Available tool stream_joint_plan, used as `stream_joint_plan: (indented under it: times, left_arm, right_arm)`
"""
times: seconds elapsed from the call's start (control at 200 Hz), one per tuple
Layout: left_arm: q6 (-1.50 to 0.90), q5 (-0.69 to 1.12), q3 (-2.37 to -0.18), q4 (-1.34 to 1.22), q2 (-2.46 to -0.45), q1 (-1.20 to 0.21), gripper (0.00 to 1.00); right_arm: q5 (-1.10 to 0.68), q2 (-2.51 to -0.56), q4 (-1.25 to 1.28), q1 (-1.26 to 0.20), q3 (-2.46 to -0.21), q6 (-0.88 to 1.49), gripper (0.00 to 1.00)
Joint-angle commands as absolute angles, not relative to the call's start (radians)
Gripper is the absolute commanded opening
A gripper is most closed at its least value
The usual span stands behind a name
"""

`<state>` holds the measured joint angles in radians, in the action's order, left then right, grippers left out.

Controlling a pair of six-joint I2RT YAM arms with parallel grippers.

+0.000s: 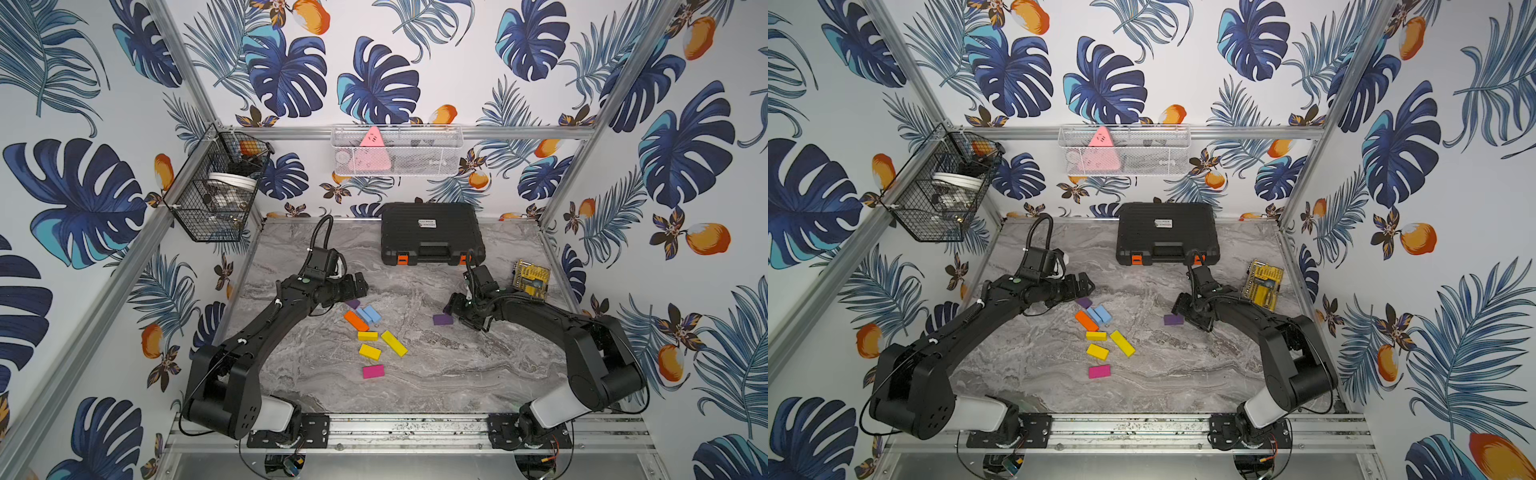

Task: Assemble the letter c with building blocks
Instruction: Pick up the building block from the center of the board.

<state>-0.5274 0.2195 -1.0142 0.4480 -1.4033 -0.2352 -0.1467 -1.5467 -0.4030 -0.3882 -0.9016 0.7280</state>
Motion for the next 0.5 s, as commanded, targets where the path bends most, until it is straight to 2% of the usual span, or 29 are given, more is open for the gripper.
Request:
stream_joint_plan:
  times: [0.0, 0.265, 0.495]
  left_arm:
    - [-0.535, 0.218, -1.015, 0.445, -1.405, -0.238, 0.99]
    - [-0.532, 0.218, -1.016, 0.447, -1.406, -0.238, 0.99]
    - [-0.535, 0.222, -1.012, 0.442, -1.411, -0.238, 0.99]
  right_arm:
    - [-0.088, -1.521, -0.462, -0.388, -0.925, 0.681, 0.78]
    - [0.138, -1.585, -0.615, -0.388, -1.001, 0.566, 0.85]
    - [0.194, -1.647, -0.626, -0.388, -1.015, 0.496, 0.86]
